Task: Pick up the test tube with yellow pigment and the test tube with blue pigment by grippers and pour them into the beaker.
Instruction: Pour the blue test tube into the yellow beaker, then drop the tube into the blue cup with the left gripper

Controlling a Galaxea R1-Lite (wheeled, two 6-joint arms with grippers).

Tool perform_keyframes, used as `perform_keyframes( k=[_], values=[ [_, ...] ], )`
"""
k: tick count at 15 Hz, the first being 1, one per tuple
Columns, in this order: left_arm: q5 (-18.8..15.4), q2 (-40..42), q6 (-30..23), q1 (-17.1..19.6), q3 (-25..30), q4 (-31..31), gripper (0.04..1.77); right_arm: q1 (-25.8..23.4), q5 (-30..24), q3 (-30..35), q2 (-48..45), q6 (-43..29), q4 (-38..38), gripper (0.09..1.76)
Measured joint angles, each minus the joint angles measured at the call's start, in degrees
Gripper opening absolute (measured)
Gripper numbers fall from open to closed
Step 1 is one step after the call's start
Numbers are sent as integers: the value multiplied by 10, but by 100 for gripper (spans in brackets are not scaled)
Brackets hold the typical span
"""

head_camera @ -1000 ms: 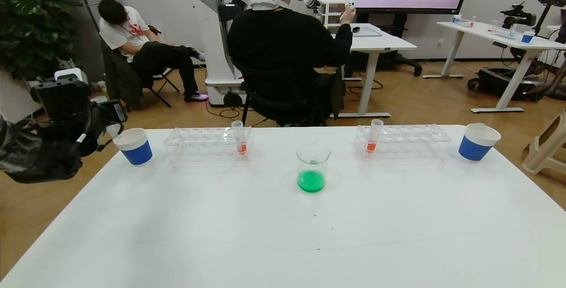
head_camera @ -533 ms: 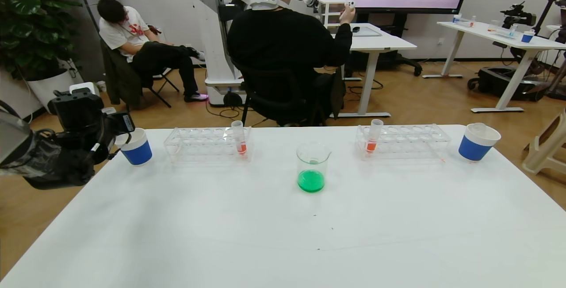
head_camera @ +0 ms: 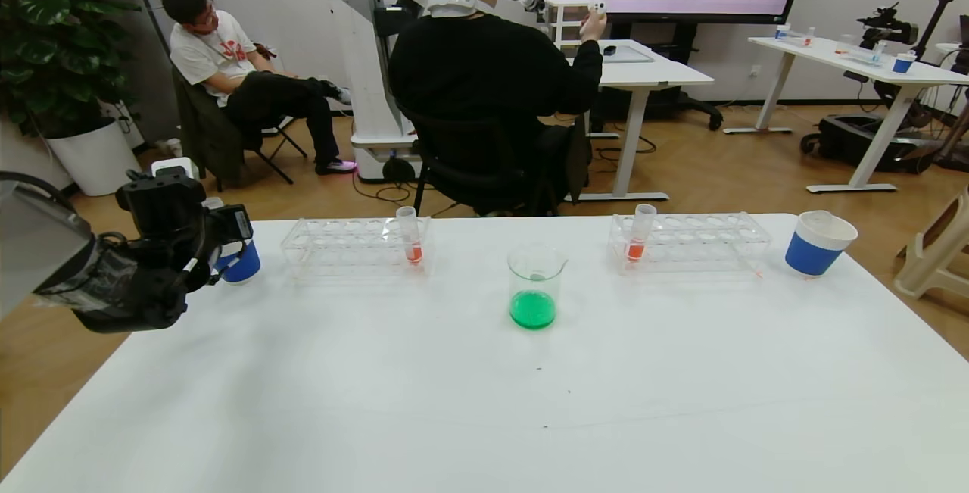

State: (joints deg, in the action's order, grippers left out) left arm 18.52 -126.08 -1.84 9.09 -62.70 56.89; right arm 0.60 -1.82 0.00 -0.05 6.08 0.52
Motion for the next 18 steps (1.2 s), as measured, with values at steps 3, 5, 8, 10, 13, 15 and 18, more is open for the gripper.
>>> perform_keyframes(
  k=[3,5,8,10,13,15,18],
  values=[
    [0,0,10,-1,-1,1,103,0,0,0,0,0,0,174],
    [0,-1,17,-1,-1,1,165,0,0,0,0,0,0,174],
    [1,3,18,-5,-1,1,175,0,0,0,0,0,0,174],
    [5,15,17,-21,-6,1,175,0,0,0,0,0,0,174],
    [6,49,9,-77,-9,-3,175,0,0,0,0,0,0,174],
    [6,72,8,-132,-2,-3,175,0,0,0,0,0,0,174],
    [4,117,8,-193,16,-1,175,0,0,0,0,0,0,174]
  ],
)
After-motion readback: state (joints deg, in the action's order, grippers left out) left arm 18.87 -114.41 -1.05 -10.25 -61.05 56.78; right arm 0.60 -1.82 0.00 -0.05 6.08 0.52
